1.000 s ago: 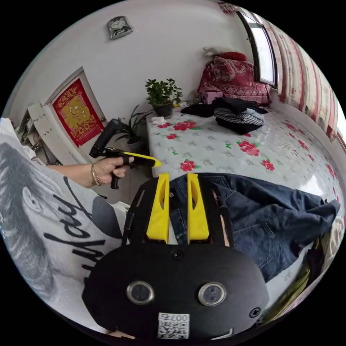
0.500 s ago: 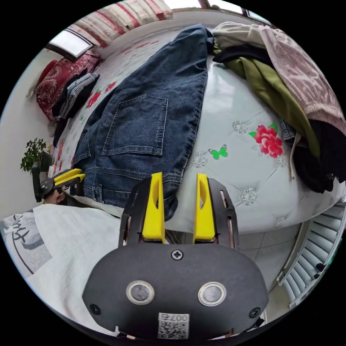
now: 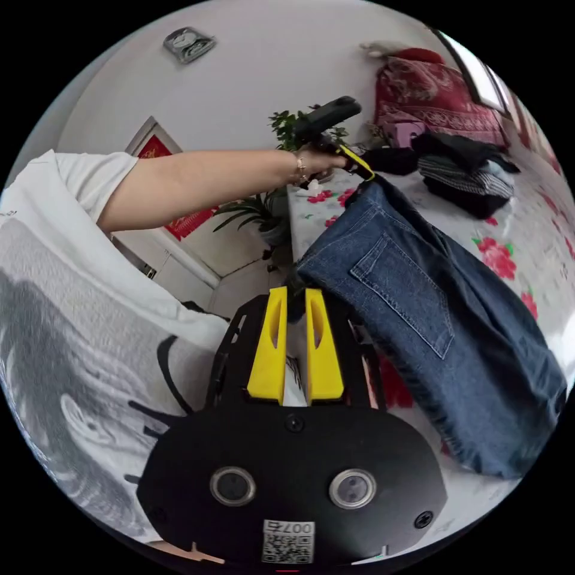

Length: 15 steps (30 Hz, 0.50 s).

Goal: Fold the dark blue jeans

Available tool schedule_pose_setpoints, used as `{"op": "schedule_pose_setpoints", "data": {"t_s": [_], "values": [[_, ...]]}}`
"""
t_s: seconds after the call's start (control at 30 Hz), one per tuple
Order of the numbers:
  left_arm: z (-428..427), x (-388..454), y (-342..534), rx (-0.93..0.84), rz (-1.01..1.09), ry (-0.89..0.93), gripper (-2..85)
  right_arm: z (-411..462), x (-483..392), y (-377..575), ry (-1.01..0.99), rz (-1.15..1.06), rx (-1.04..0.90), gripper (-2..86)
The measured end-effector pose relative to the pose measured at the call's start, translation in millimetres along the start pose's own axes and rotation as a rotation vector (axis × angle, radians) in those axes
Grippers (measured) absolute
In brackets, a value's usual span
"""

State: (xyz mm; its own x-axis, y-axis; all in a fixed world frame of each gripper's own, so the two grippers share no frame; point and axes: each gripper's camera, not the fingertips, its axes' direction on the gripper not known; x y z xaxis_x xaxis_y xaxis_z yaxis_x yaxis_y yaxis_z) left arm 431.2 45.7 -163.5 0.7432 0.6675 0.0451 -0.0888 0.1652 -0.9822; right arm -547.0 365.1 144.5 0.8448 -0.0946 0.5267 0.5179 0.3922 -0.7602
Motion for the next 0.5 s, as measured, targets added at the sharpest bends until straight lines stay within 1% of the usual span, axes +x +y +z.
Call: {"op": "schedule_pose_setpoints", "data": {"t_s": [0.03,0.1,0.13,0.2,0.27,0.3,0.37,0.4,0.43,0.47,0.5], "values": [[-10,-36,1,0.029,-0.11,-0.028,4.8,2,-9,-28,0.003,-0.063,-0.032,5.5],[-20,-71,16,0.065,-0.21,-0.046,6.4,0,-6,-49,0.015,-0.072,-0.015,5.9],[-21,-79,23,0.073,-0.235,-0.038,6.7,-2,7,-50,0.029,-0.012,0.003,6.2],[-17,-87,65,0.092,-0.292,0.052,7.8,-5,42,-33,0.065,0.143,0.015,6.4],[-9,-74,105,0.081,-0.295,0.113,7.9,-25,101,24,0.123,0.454,0.057,6.6],[-3,-60,132,0.066,-0.286,0.142,7.9,-33,116,43,0.133,0.544,0.076,6.6],[7,-38,171,0.018,-0.293,0.189,8.0,-72,162,124,0.187,0.885,0.156,6.7],[15,-25,192,-0.03,-0.323,0.238,8.2,-84,170,144,0.205,0.957,0.185,6.7],[25,-15,209,-0.081,-0.363,0.315,8.9,-107,181,179,0.241,1.074,0.246,6.7],[29,-11,216,-0.101,-0.387,0.358,9.3,-129,189,207,0.291,1.167,0.297,6.8],[37,-2,226,-0.129,-0.43,0.437,10.4,-139,193,218,0.318,1.205,0.316,6.8]]}}
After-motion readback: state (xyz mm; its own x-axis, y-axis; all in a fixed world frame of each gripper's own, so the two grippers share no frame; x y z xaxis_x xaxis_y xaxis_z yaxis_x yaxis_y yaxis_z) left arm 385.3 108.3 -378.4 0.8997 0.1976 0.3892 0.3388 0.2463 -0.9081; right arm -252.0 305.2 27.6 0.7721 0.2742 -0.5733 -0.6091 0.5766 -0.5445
